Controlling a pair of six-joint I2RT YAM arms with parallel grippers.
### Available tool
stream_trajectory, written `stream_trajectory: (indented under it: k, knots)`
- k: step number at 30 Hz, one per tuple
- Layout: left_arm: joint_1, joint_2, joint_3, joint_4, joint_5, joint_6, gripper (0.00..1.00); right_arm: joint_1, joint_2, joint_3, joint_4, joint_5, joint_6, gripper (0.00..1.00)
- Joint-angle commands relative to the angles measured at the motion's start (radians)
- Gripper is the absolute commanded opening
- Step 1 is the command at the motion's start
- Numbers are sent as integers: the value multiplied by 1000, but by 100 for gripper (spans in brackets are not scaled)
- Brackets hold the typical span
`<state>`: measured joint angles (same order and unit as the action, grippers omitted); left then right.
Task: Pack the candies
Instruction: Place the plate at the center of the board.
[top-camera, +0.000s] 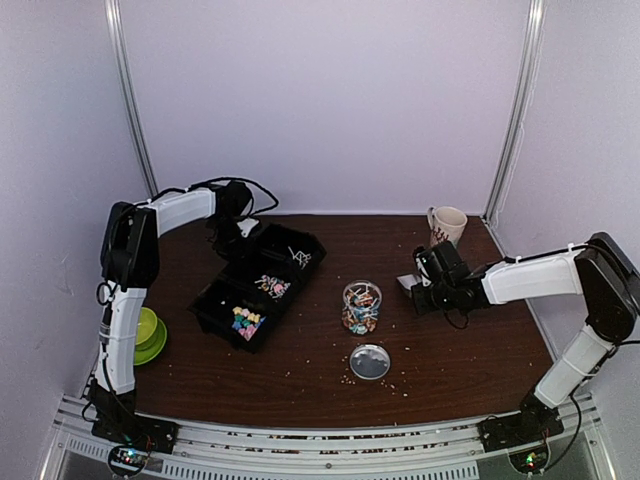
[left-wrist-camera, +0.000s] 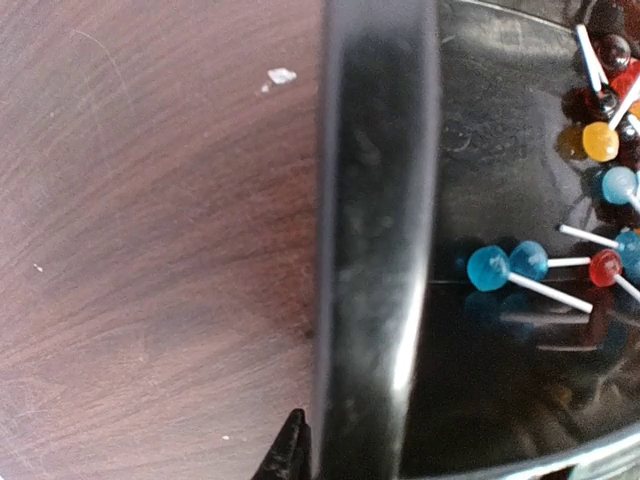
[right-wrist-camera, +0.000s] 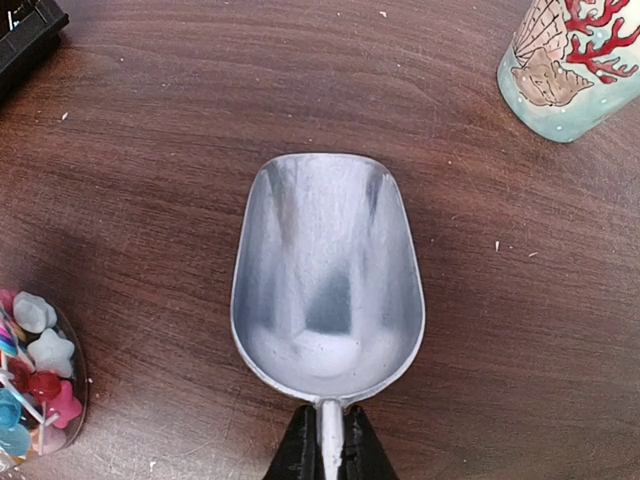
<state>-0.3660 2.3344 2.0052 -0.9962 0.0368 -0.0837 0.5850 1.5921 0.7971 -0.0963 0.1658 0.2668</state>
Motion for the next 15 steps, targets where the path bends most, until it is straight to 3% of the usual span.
stream_trajectory:
  k: [1,11,15]
  knots:
    - [14,-4,38,31,-5,-17,20,-8,27,5,-66,-29,11,6]
    - [14,-118,15,7,-14,-66,49,-9,37,15,-83,-31,8,11]
    - [13,-206,-27,7,-35,-85,57,-11,43,15,-86,-36,9,12]
